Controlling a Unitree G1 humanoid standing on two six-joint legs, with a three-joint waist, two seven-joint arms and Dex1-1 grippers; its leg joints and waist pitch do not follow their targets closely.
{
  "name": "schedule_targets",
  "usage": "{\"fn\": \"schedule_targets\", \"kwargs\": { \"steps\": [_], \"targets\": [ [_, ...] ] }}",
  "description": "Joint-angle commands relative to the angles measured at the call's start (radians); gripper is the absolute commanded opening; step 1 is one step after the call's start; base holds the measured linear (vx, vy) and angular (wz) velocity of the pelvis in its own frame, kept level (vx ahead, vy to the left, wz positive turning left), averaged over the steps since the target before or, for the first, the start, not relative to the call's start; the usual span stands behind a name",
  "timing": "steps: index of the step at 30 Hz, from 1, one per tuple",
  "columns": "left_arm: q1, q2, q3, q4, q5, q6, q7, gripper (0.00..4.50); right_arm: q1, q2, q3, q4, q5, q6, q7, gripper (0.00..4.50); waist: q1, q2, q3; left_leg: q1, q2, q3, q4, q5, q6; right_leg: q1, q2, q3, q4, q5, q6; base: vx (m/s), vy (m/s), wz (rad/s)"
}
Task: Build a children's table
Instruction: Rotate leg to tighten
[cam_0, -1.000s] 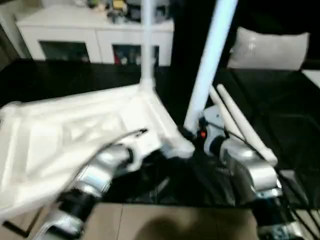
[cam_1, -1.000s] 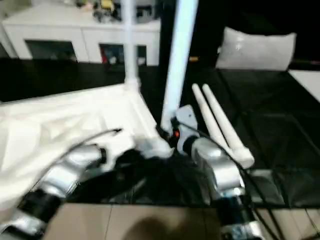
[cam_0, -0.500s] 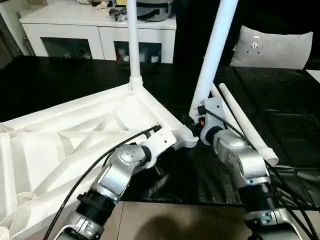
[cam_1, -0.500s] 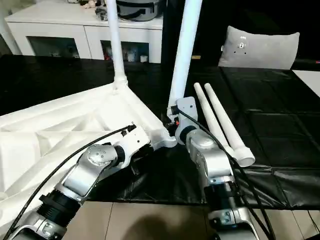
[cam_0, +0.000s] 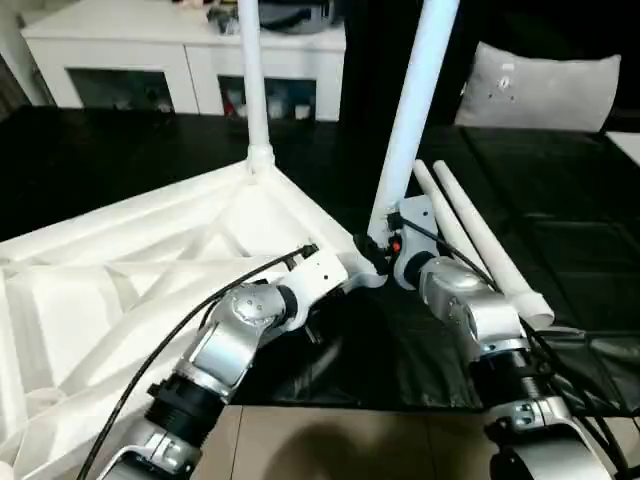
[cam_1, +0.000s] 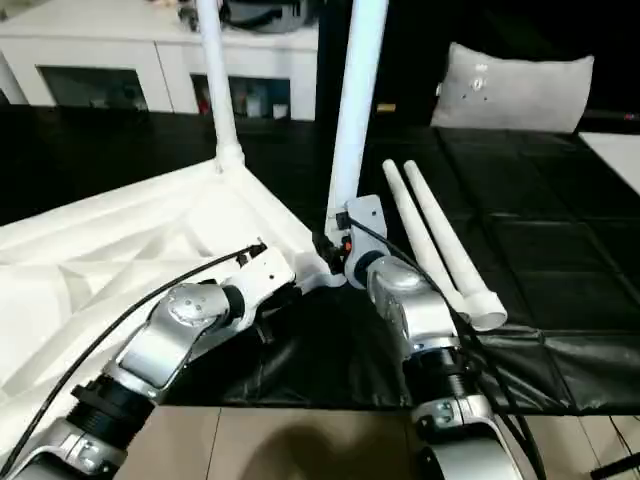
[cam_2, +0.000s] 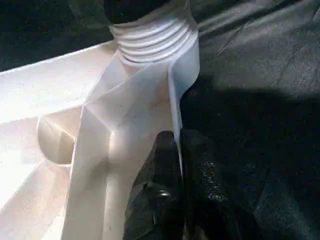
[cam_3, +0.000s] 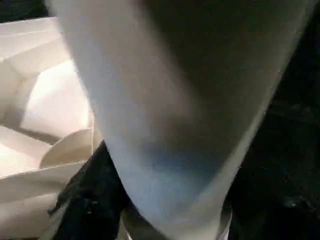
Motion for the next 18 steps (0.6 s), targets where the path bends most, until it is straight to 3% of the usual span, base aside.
{"fn": "schedule_targets", "kwargs": {
  "steps": [1,6,9,13,15,18],
  "targets": [
    [-0.023,0.032,0.009,0.000,0.015,-0.027,0.003,0.00,0.040,-0.010,-0.030,0.038,0.028,0.063,0.023,3.23,0.010,0.004,-0.041,-0.018,0.048,-0.009,-0.088,-0.207,0.028,0.044,-0.065,0.061,-0.087,-0.266,-0.171,0.000,0.000,0.00],
    [-0.029,0.060,0.009,0.042,0.005,-0.082,-0.013,0.00,0.085,-0.066,-0.013,-0.028,0.030,0.040,0.103,3.81,0.023,0.004,-0.046,-0.024,0.048,-0.003,-0.078,-0.103,0.053,0.051,-0.064,0.061,-0.072,-0.123,-0.201,0.000,0.000,0.00],
    [-0.032,0.072,0.013,0.062,0.000,-0.098,-0.019,0.00,0.113,-0.096,-0.013,-0.066,0.034,-0.001,0.141,3.99,0.030,0.004,-0.047,-0.023,0.048,0.001,-0.076,-0.084,0.062,0.051,-0.066,0.062,-0.068,-0.097,-0.207,0.000,0.000,0.00],
    [-0.039,0.094,0.020,0.104,-0.015,-0.141,-0.040,0.00,0.148,-0.131,-0.037,-0.116,0.067,-0.085,0.220,4.35,0.033,0.006,-0.044,-0.022,0.048,0.003,-0.077,-0.126,0.064,0.051,-0.065,0.062,-0.077,-0.158,-0.201,0.000,0.000,0.00],
    [-0.037,0.126,0.012,0.137,-0.037,-0.217,-0.101,0.00,0.166,-0.192,-0.025,-0.141,0.016,-0.157,0.224,4.47,0.034,0.007,-0.043,-0.021,0.047,0.003,-0.076,-0.121,0.062,0.049,-0.064,0.062,-0.077,-0.165,-0.193,0.000,0.000,0.00],
    [-0.035,0.141,0.008,0.150,-0.048,-0.241,-0.130,0.00,0.177,-0.227,-0.008,-0.144,-0.023,-0.219,0.222,4.47,0.034,0.008,-0.042,-0.022,0.045,0.004,-0.076,-0.115,0.061,0.048,-0.062,0.061,-0.076,-0.177,-0.192,0.000,0.000,0.00]
  ]
}}
